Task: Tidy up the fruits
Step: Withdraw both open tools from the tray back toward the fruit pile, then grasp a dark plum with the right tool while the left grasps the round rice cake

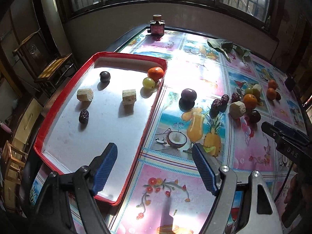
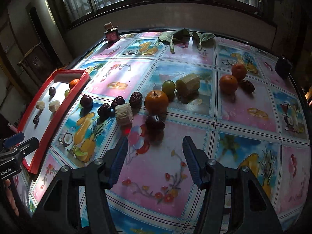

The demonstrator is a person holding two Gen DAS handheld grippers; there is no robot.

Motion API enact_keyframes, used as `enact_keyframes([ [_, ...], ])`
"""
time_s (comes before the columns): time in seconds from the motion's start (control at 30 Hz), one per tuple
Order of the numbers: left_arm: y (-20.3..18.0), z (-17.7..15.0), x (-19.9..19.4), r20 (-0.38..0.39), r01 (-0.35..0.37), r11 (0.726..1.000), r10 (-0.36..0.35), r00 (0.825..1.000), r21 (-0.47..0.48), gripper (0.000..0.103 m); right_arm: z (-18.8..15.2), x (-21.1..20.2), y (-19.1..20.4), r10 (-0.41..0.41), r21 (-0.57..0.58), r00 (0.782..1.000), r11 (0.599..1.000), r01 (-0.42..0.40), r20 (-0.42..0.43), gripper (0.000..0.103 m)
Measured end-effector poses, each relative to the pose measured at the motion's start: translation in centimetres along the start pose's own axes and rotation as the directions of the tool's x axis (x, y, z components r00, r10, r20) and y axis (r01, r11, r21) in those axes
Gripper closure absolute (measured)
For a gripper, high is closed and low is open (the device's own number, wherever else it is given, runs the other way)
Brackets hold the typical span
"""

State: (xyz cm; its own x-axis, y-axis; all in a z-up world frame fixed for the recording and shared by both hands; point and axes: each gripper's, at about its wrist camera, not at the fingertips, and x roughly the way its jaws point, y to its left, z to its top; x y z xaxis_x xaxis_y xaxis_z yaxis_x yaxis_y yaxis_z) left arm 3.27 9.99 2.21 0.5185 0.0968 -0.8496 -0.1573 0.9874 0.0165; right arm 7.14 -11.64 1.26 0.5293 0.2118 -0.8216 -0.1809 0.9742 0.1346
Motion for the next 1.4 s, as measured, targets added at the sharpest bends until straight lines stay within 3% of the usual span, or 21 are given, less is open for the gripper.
enact_keyframes([
  [0.33, -1.2, 0.3, 0.7, -0.009, -0.003, 1.0, 0.003, 1.0, 0.028, 0.024, 1.2, 3.7, -0.1, 0.081, -0.068, 0.996, 0.994, -0.083, -0.025, 0.045],
  [0.57, -2.4, 1.0, 1.5, -0.016, 0.008, 0.998, -0.007, 1.0, 0.06, 0.024, 1.2, 4.1, 0.2, 0.083, -0.113, 0.996, 0.99, -0.085, -0.02, 0.076],
  [0.7, -4.1, 1.7, 2.1, -0.014, 0.031, 0.994, -0.03, 0.999, 0.102, 0.024, 0.7, 3.4, -0.4, 0.071, -0.109, 0.997, 0.991, -0.073, -0.019, 0.076],
  [0.9, -8.0, 3.5, 2.7, -0.003, 0.183, 0.974, -0.184, 0.983, 0.136, 0.024, -0.7, 1.5, -2.6, 0.057, -0.075, 0.998, 0.995, -0.058, -0.016, 0.076],
  [1.0, -9.8, 4.3, 3.6, -0.022, 0.224, 0.969, -0.223, 0.975, 0.108, 0.024, -1.4, 1.3, -3.4, 0.042, -0.08, 0.999, 0.996, -0.045, -0.031, 0.076],
  [1.4, -12.1, 5.0, 7.6, -0.078, 0.248, 0.968, -0.246, 0.966, 0.02, 0.026, -1.6, 1.2, -4.6, 0.097, -0.042, 0.995, 0.994, -0.098, -0.013, 0.076],
])
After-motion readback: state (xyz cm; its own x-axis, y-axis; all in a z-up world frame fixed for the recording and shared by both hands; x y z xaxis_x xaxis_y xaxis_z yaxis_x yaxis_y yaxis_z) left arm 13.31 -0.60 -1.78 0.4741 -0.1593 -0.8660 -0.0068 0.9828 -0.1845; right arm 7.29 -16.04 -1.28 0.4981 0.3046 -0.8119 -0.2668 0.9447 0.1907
